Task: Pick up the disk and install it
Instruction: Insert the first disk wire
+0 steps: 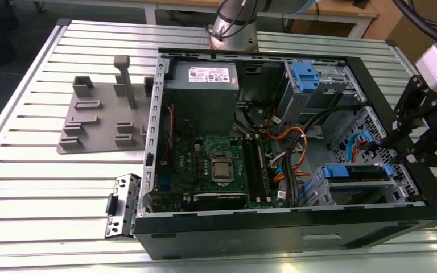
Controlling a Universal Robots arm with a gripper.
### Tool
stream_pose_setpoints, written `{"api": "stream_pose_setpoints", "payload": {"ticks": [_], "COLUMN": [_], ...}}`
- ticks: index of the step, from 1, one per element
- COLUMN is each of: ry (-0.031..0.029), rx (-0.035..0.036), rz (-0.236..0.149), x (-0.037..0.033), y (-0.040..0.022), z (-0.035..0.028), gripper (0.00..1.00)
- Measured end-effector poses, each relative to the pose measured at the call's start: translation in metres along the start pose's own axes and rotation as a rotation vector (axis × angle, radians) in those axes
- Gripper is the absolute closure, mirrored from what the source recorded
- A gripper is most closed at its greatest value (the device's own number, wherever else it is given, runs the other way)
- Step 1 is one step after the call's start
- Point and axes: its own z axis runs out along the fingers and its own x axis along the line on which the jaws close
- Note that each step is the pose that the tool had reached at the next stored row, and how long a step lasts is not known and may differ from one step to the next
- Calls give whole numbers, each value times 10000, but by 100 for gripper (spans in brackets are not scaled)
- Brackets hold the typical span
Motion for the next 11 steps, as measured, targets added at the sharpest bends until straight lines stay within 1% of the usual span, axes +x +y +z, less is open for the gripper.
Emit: {"api": "stream_pose_setpoints", "payload": {"ticks": [4,5,6,9,11], "ry": [-2,0,-2,6,15], "rx": [0,0,0,-4,-18], "rz": [0,1,1,-6,-6], "x": [-163,-191,-207,-220,-228], "y": [4,5,1,-31,-58], "z": [12,13,15,20,38], "gripper": [59,59,59,59,59]}}
